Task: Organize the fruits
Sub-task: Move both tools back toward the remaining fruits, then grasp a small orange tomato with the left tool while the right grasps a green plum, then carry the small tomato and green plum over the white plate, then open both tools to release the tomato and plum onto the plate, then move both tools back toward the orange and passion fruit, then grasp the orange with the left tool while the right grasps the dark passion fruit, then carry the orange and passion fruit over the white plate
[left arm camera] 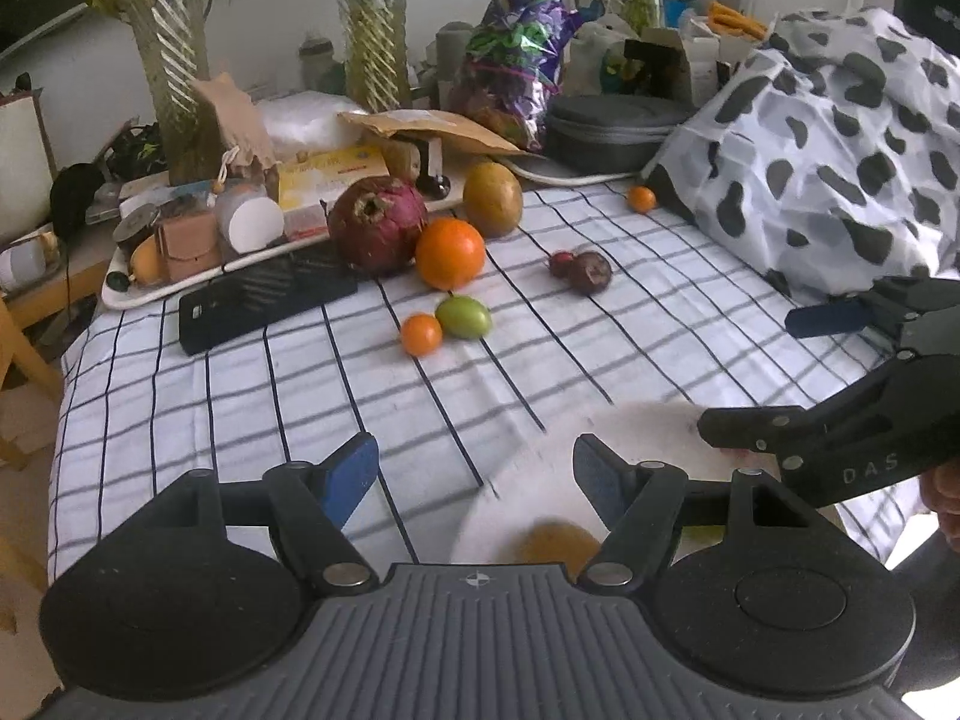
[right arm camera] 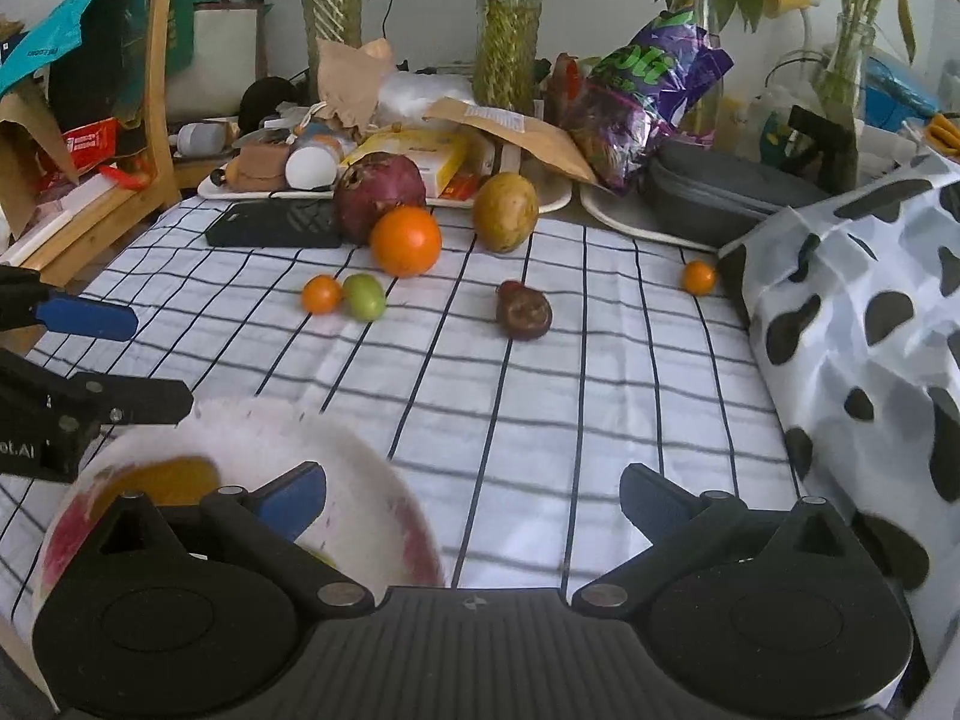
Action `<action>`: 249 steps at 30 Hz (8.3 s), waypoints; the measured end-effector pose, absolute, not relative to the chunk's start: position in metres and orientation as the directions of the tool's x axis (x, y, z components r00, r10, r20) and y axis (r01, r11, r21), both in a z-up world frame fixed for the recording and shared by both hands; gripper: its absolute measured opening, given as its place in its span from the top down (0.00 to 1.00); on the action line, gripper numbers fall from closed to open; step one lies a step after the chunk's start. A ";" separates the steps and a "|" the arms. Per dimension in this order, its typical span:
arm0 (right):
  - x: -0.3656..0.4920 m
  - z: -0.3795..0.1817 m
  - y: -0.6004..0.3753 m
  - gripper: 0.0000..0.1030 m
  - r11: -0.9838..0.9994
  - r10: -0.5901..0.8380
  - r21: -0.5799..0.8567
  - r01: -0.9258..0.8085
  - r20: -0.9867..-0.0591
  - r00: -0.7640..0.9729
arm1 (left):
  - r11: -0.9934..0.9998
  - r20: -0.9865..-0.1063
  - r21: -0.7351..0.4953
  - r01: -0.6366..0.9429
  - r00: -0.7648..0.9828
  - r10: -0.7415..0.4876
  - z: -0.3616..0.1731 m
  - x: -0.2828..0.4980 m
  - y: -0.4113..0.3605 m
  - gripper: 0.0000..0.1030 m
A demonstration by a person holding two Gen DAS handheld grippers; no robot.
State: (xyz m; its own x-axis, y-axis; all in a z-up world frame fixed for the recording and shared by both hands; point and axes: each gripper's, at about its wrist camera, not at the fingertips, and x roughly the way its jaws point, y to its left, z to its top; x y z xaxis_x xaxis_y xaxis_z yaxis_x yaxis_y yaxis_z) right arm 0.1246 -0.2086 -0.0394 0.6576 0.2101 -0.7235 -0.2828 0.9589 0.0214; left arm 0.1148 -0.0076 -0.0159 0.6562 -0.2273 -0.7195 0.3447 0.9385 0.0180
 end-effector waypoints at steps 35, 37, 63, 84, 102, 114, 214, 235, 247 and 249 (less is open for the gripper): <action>0.239 -0.057 -0.151 0.03 0.852 0.362 0.006 -0.523 -0.729 0.581 | 0.850 -0.732 0.038 0.525 0.594 -0.334 -0.063 0.234 0.008 0.77; 0.243 -0.060 -0.143 0.09 0.835 0.377 0.003 -0.550 -0.732 0.568 | 0.861 -0.722 0.034 0.507 0.608 -0.330 -0.058 0.233 0.016 0.77; 0.225 -0.038 -0.144 0.73 0.820 0.421 0.038 -0.571 -0.716 0.557 | 0.868 -0.701 -0.001 0.497 0.618 -0.355 -0.029 0.201 0.021 0.77; 0.097 -0.014 -0.173 0.73 0.827 0.436 0.072 -0.558 -0.709 0.555 | 0.832 -0.698 0.008 0.555 0.599 -0.392 -0.007 0.076 -0.018 0.77; 0.047 -0.043 -0.167 0.73 0.801 0.414 0.120 -0.586 -0.818 0.399 | 0.812 -0.828 0.007 0.584 0.458 -0.322 -0.039 0.030 -0.037 0.77; 0.047 -0.047 -0.166 0.61 0.797 0.399 0.118 -0.592 -0.839 0.370 | 0.812 -0.834 0.031 0.583 0.463 -0.301 -0.042 0.028 -0.039 0.75; 0.264 -0.080 -0.225 0.00 0.944 0.210 -0.001 -0.329 -0.768 0.605 | 0.947 -0.679 -0.013 0.320 0.692 -0.243 -0.068 0.267 -0.060 0.42; 0.260 -0.075 -0.201 0.68 0.897 0.287 -0.032 -0.441 -0.717 0.636 | 0.943 -0.693 -0.180 0.279 0.645 -0.323 -0.047 0.270 -0.044 0.53; 0.208 -0.038 -0.214 0.68 0.896 0.340 0.027 -0.443 -0.683 0.646 | 0.926 -0.644 -0.091 0.367 0.687 -0.336 -0.012 0.211 -0.040 0.53; 0.196 -0.033 -0.215 0.68 0.894 0.355 0.045 -0.446 -0.679 0.643 | 0.919 -0.642 -0.083 0.385 0.685 -0.345 -0.008 0.198 -0.040 0.53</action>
